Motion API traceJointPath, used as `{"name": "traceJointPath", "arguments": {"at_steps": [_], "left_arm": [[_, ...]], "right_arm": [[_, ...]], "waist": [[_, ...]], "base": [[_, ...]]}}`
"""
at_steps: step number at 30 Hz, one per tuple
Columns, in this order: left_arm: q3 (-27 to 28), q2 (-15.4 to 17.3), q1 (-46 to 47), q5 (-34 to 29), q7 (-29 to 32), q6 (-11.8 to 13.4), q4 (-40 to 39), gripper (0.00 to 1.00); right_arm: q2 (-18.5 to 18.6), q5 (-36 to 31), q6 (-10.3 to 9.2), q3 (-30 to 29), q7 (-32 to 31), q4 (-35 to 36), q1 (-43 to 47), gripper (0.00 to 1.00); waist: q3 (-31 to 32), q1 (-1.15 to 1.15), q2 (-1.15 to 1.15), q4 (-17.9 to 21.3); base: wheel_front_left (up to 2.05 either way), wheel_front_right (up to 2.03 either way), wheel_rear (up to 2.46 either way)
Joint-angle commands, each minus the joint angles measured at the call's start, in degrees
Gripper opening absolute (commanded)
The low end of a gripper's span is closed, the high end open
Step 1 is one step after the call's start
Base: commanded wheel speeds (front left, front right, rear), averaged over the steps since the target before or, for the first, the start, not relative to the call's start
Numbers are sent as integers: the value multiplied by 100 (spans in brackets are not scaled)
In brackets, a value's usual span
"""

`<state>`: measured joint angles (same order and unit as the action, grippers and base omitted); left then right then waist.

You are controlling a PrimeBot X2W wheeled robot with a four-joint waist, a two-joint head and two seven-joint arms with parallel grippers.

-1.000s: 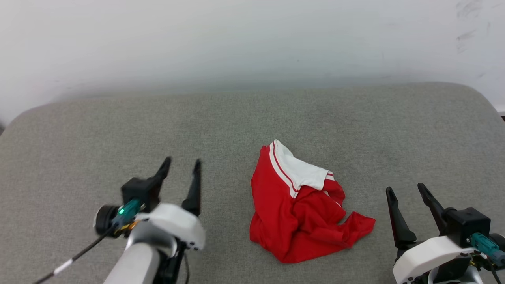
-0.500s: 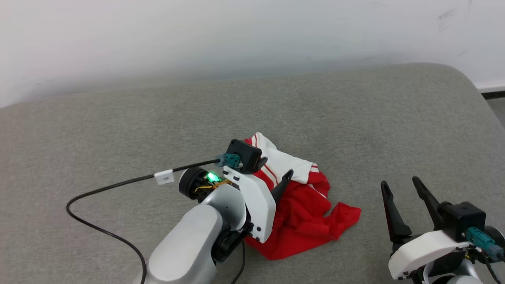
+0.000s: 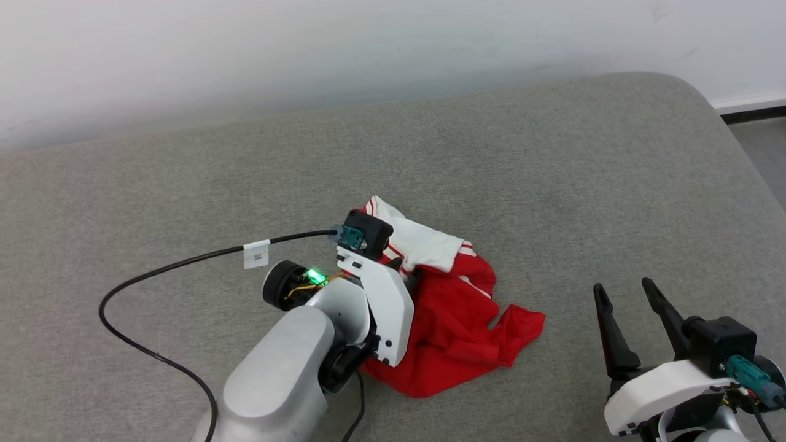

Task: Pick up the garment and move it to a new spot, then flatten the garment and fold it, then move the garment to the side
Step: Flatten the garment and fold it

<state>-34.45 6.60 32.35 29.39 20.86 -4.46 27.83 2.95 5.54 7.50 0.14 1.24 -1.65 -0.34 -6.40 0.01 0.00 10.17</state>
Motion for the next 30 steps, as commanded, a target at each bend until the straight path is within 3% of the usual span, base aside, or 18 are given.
{"name": "traceJointPath", "arguments": {"at_steps": [1, 6, 13, 20, 21, 22, 23, 30], "left_arm": [[33, 35, 52, -31, -67, 39, -52, 0], [236, 208, -113, -13, -452, 178, -501, 0], [940, 624, -1047, 309, -846, 810, -1237, 0], [1516, 779, -2416, 905, -936, 1249, -1201, 0], [1539, 773, -2559, 951, -939, 1262, -1163, 11], [1561, 768, -2657, 978, -976, 1287, -1141, 38], [1572, 769, -2732, 988, -1018, 1304, -1126, 100], [1609, 818, -2826, 619, -1791, 1436, -1353, 100]], "right_arm": [[-10, 41, -2, -11, 38, -5, -41, 100], [-10, 21, -2, -18, 33, -11, -72, 100], [-10, -34, -2, -84, -5, 54, -54, 100], [-10, -41, -2, -46, -39, 55, -101, 100], [-10, -46, -2, -48, -39, 60, -108, 100], [-10, -51, -2, -52, -37, 64, -110, 100], [-11, -61, -2, -59, -39, 69, -107, 100], [-10, -146, -2, -92, -81, 77, -57, 100]], "waist": [[19, -1, 0, -43], [60, -1, 0, -238], [85, -1, 0, -495], [96, -1, 0, -578], [97, -1, 0, -584], [101, -1, 0, -589], [105, -1, 0, -594], [262, -1, 0, -622]], "base": [[0, 0, 0], [0, 0, 0], [0, 0, 0], [0, 0, 0], [0, 0, 0], [0, 0, 0], [0, 0, 0], [0, 0, 0]]}}
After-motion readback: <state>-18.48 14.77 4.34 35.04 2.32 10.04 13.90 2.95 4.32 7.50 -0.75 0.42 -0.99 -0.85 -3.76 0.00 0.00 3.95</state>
